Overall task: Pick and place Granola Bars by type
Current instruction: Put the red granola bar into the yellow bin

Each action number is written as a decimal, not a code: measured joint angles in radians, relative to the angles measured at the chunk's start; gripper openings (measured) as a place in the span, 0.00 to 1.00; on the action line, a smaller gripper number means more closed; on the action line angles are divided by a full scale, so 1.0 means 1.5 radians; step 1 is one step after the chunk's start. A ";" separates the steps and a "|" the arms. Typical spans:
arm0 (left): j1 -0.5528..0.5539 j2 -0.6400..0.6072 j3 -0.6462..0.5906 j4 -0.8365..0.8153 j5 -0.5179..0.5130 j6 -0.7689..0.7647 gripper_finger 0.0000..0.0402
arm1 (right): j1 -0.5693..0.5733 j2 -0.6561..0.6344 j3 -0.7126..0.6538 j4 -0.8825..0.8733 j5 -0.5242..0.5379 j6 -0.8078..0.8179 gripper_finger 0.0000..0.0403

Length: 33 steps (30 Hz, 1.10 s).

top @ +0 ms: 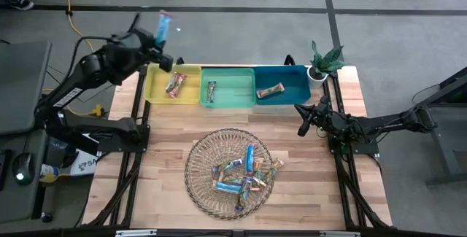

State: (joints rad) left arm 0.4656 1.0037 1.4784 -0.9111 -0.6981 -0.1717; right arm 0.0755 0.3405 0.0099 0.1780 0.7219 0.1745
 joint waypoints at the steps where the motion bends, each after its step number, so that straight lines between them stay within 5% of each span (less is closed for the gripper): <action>1: 0.000 0.005 0.000 -0.036 -0.042 -0.044 0.21 | 0.000 0.000 0.000 0.000 0.000 0.000 0.00; 6: 0.000 0.040 -0.013 -0.182 -0.144 -0.234 0.21 | 0.000 0.000 0.000 0.000 0.000 0.000 0.00; 13: 0.019 0.045 -0.212 -0.111 -0.130 -0.353 0.21 | 0.000 0.000 0.000 0.000 0.000 0.000 0.00; 22: 0.190 0.046 -0.471 0.105 0.067 -0.385 0.21 | 0.000 0.000 0.000 0.000 0.000 0.000 0.00; 33: 0.415 0.074 -0.524 0.173 0.335 -0.336 0.21 | 0.000 0.000 0.000 0.000 0.000 0.000 0.00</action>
State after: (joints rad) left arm 1.0886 1.1146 0.6922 -0.6509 -0.1962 -0.6758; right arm 0.0753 0.3401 0.0100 0.1780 0.7219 0.1743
